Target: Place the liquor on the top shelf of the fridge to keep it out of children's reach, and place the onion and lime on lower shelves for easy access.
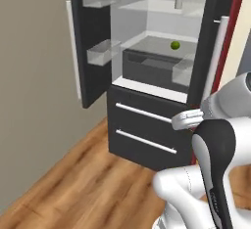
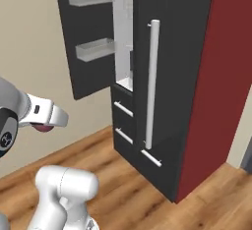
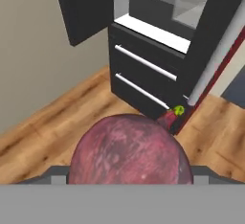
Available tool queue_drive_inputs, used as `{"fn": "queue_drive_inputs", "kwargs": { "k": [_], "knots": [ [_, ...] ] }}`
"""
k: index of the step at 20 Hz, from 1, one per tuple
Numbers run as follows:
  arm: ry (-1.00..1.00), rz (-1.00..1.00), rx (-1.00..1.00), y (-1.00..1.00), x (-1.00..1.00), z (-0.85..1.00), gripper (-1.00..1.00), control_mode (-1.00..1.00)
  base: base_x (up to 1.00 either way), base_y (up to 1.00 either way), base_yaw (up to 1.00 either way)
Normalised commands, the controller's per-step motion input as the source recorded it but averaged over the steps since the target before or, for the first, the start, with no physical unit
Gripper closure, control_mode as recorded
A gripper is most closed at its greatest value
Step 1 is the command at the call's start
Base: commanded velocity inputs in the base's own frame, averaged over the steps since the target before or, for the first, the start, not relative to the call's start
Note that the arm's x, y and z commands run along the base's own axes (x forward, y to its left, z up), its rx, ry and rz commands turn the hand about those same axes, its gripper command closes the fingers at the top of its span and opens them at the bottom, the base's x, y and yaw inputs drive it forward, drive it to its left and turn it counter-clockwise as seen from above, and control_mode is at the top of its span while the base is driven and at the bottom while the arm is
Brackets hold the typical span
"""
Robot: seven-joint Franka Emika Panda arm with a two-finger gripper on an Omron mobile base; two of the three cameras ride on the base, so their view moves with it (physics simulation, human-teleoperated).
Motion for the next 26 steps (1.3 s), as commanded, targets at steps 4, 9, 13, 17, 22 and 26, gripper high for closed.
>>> {"fn": "queue_drive_inputs", "kwargs": {
  "k": [4, 9, 13, 17, 22, 26],
  "knots": [
    [0.00, 0.00, 0.00, 0.00, 0.00, 0.00, 1.00, 1.00, 0.52, 0.67, -0.37],
    [0.00, 0.00, 0.00, 0.00, 0.00, 0.00, 1.00, 1.00, 0.52, 0.61, -0.39],
    [0.00, 0.00, 0.00, 0.00, 0.00, 0.00, 1.00, 1.00, 0.48, 0.58, -0.40],
    [0.00, 0.00, 0.00, 0.00, 0.00, 0.00, 1.00, 1.00, 0.45, 0.58, -0.40],
    [0.00, 0.00, 0.00, 0.00, 0.00, 0.00, 1.00, 1.00, 0.44, 0.46, -0.38],
    [0.00, 0.00, 0.00, 0.00, 0.00, 0.00, 1.00, 1.00, 0.40, 0.35, -0.38]
  ]
}}
